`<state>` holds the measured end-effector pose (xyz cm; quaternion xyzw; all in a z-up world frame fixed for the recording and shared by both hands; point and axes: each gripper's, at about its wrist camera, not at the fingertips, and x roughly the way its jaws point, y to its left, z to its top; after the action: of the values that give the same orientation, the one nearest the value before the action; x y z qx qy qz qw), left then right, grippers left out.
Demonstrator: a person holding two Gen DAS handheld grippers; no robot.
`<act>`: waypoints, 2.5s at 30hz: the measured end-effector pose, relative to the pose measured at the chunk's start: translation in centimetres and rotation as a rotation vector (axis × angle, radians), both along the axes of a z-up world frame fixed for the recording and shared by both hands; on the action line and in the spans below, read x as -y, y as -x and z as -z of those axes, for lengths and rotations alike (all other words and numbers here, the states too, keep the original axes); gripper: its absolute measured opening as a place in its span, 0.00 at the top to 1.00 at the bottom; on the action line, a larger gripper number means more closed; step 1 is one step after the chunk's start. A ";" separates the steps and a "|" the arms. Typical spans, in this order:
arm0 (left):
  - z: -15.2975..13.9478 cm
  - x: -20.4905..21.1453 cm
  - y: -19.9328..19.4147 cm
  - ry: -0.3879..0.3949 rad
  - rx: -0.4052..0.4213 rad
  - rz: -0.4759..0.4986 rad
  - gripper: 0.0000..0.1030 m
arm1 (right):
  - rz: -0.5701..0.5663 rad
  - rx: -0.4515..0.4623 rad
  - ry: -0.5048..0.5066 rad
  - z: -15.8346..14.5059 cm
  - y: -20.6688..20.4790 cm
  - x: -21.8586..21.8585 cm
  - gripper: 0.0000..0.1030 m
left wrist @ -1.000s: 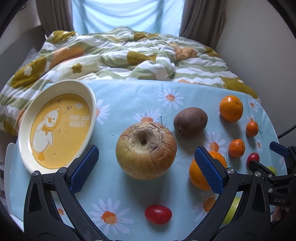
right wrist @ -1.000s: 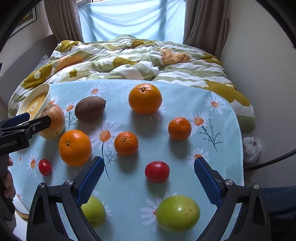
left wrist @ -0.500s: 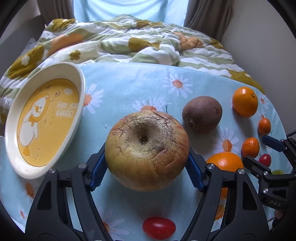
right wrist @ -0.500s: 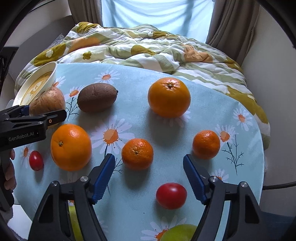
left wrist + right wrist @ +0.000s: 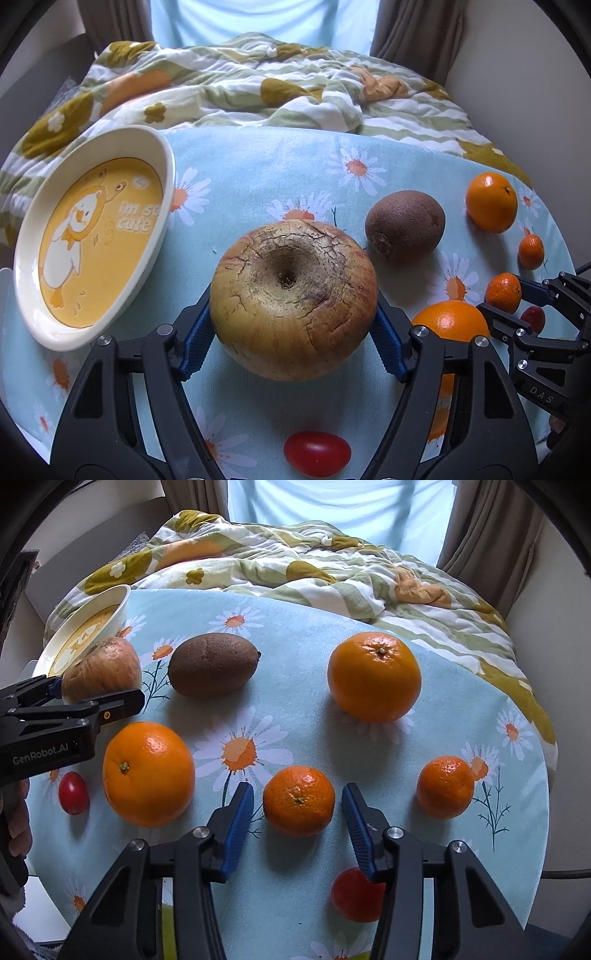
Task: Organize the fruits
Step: 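Lift the wrinkled apple with the left gripper while the right gripper grasps a tangerine, then carry the apple with the left gripper and the tangerine with the right gripper to the duck bowl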
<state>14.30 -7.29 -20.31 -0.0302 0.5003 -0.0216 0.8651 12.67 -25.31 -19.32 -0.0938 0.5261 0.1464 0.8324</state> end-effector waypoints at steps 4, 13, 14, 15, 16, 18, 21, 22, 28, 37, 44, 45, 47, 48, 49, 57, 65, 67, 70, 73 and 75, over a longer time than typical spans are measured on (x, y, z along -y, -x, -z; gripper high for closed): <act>-0.1 0.0 0.4 -0.010 0.000 -0.001 0.22 | -0.016 0.007 0.012 -0.1 0.1 -0.3 0.68; -2.5 -1.3 2.0 0.020 0.025 -0.020 0.22 | -0.016 0.030 -0.008 -2.4 0.3 -0.9 0.68; -2.9 -1.5 2.1 0.028 0.033 -0.022 0.22 | -0.015 0.033 -0.010 -2.8 0.4 -1.1 0.68; -3.4 -1.8 2.2 0.034 0.042 -0.022 0.22 | -0.016 0.040 -0.010 -3.3 0.5 -1.4 0.68; -3.9 -2.1 2.4 0.038 0.052 -0.023 0.22 | -0.018 0.047 -0.008 -3.7 0.6 -1.7 0.68; -4.9 -3.0 2.8 0.053 0.072 -0.027 0.22 | -0.022 0.059 -0.007 -4.8 0.8 -2.5 0.68; -6.5 -4.5 3.1 0.072 0.100 -0.030 0.22 | -0.021 0.073 -0.022 -6.5 0.8 -4.1 0.68; -7.0 -5.0 3.1 0.075 0.106 -0.028 0.22 | -0.021 0.080 -0.025 -7.0 0.8 -4.7 0.68; -9.1 -9.1 2.7 0.066 0.136 0.017 0.22 | 0.002 0.120 -0.060 -9.7 0.5 -9.1 0.68; -9.0 -15.8 -0.6 0.029 0.125 0.045 0.22 | 0.052 0.105 -0.094 -9.9 -1.2 -16.0 0.68; -6.8 -19.2 -4.1 0.020 0.093 0.081 0.22 | 0.098 0.099 -0.092 -8.7 -3.5 -18.8 0.68; -6.4 -19.4 -4.6 0.019 0.090 0.090 0.22 | 0.107 0.098 -0.092 -8.6 -3.7 -18.9 0.68; -5.8 -19.8 -5.6 0.017 0.084 0.110 0.22 | 0.126 0.093 -0.090 -8.2 -4.4 -19.3 0.68; -5.4 -19.9 -6.0 0.016 0.080 0.121 0.22 | 0.135 0.090 -0.089 -8.0 -4.6 -19.3 0.68; -5.1 -20.0 -6.5 0.015 0.076 0.132 0.22 | 0.143 0.086 -0.087 -7.8 -4.8 -19.5 0.68; -2.6 -19.9 -8.4 0.010 0.050 0.181 0.22 | 0.196 0.063 -0.089 -6.6 -6.1 -19.9 0.68; -2.8 -20.1 -8.3 -0.007 0.099 0.175 0.00 | 0.208 0.044 -0.086 -6.4 -6.4 -18.9 0.68; -3.5 -20.2 -8.1 -0.007 0.110 0.174 0.00 | 0.206 0.045 -0.084 -6.4 -6.4 -18.9 0.68; -3.9 -20.5 -7.6 0.002 0.097 0.166 0.00 | 0.199 0.047 -0.085 -6.5 -6.5 -18.7 0.68; -4.3 -20.7 -6.8 -0.004 0.085 0.151 0.00 | 0.177 0.052 -0.089 -6.9 -6.7 -18.7 0.68; -4.6 -20.9 -6.0 -0.001 0.078 0.142 0.00 | 0.160 0.056 -0.097 -7.3 -6.9 -19.0 0.68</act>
<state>20.30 13.63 -15.72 0.0067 0.4669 -0.0837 0.8803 19.55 -6.29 -12.05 -0.0150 0.5009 0.1021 0.8593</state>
